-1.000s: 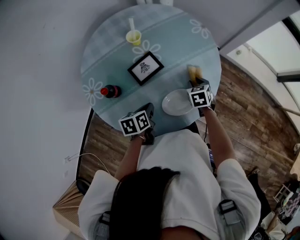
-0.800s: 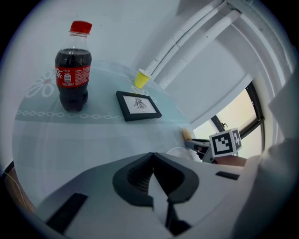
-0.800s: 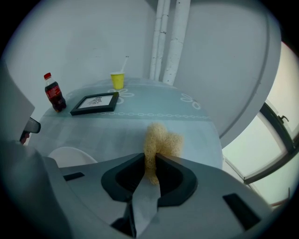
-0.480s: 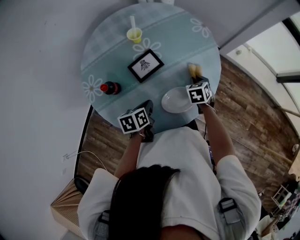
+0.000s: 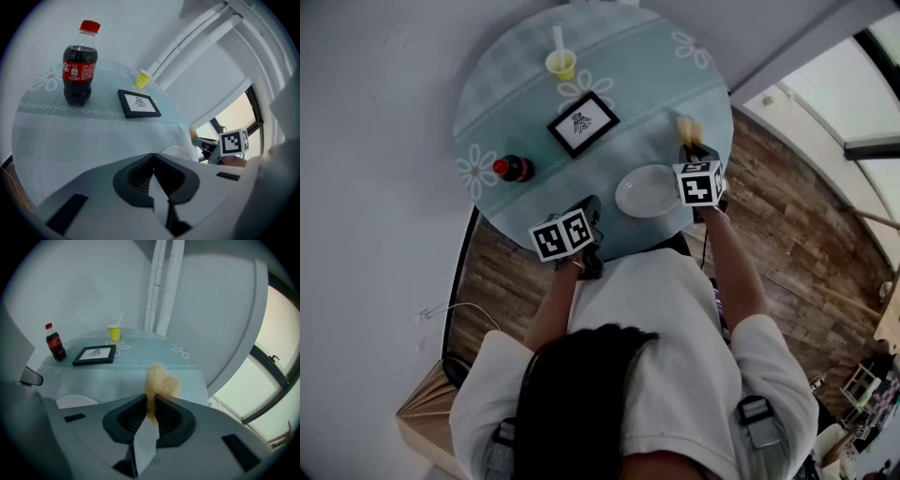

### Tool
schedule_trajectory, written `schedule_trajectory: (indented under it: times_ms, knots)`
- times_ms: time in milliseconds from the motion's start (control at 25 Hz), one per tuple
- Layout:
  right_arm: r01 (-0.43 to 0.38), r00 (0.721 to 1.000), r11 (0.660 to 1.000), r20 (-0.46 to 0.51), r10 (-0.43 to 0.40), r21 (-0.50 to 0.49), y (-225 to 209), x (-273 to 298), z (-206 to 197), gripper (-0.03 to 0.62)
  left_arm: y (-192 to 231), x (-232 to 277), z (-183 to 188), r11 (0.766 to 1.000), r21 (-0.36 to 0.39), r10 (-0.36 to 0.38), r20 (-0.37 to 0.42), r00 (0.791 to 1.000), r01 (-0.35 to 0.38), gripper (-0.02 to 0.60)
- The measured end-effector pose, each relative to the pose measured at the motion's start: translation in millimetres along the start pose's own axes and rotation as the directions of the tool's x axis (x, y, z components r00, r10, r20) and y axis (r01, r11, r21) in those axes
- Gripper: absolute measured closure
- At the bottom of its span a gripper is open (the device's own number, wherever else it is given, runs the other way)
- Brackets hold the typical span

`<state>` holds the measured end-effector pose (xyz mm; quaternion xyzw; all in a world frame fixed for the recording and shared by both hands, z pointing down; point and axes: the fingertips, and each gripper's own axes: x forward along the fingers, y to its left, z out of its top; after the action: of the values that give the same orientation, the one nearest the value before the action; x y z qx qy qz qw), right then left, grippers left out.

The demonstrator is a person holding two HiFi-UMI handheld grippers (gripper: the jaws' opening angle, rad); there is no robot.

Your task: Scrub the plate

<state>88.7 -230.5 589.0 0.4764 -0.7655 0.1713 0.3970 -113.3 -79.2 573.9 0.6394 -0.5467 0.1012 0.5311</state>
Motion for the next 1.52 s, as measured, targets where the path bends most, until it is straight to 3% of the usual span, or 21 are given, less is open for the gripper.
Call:
schedule_trajectory:
  times_ms: [360,640,800,1120,1520]
  knots:
    - [-0.003,0.999,0.999,0.046,0.006,-0.051,0.7,-38.7,-1.0,0.530,-13.8,3.8,-3.3,0.998,0.032,-0.047,-0.012,0.999,0.047,0.572]
    - [-0.077,0.997,0.991,-0.006,0.076,-0.109,24.7,-51.8,-25.0,0.530,-18.6,11.5,-11.5,0.996,0.033,-0.078,-0.053,0.996,0.080,0.572]
    - [-0.106,0.993,0.991,-0.053,0.102,-0.086,41.1,-53.2,-45.2,0.530,-19.5,13.2,-16.9,0.996,0.031,-0.087,-0.078,0.993,0.089,0.572]
    - [-0.132,0.981,0.988,-0.151,0.119,-0.079,54.5,-45.1,-71.3,0.530,-25.1,22.2,-26.6,0.991,0.052,-0.112,-0.139,0.984,0.120,0.572]
    - [-0.125,0.980,0.986,-0.172,0.105,-0.113,59.3,-41.2,-72.2,0.530,-27.2,35.2,-41.0,0.991,0.064,-0.104,-0.202,0.974,0.119,0.572]
